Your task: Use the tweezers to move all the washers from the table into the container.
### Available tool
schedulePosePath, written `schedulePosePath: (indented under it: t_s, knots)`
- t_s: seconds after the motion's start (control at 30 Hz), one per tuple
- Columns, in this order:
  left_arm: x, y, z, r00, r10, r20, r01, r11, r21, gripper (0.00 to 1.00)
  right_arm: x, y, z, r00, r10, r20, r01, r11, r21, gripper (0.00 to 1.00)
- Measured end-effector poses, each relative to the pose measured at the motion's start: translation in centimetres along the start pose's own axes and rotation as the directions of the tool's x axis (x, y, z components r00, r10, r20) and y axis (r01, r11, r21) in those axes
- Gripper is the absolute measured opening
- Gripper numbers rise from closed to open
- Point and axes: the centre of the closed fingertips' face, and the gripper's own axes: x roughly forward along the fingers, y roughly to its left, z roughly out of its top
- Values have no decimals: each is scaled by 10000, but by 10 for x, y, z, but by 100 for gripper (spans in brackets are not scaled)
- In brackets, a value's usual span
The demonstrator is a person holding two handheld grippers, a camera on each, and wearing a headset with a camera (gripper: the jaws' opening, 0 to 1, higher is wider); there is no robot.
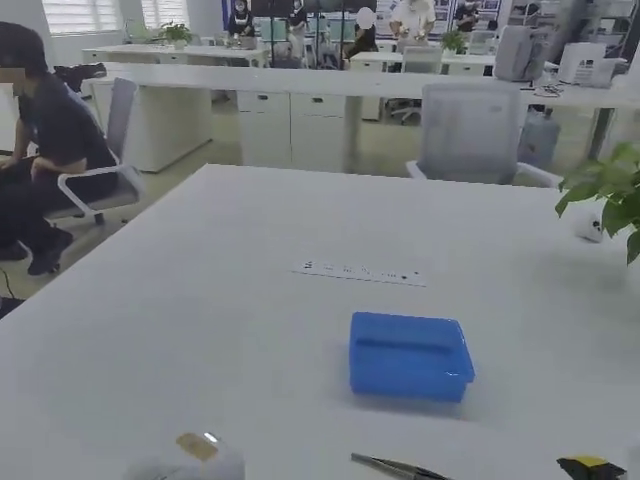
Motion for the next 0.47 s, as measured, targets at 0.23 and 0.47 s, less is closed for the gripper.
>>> schedulePosePath:
  t_s: [0.23,0.47]
  knots:
    - [0,1,1,10000,-33,73,33,10000,45,95,-8,-9,-11,9989,-465,93,460,9978,471,83]
    - [-2,5,1,9999,109,109,-107,9999,-121,94,-14,-8,-12,9979,-614,227,602,9969,508,86]
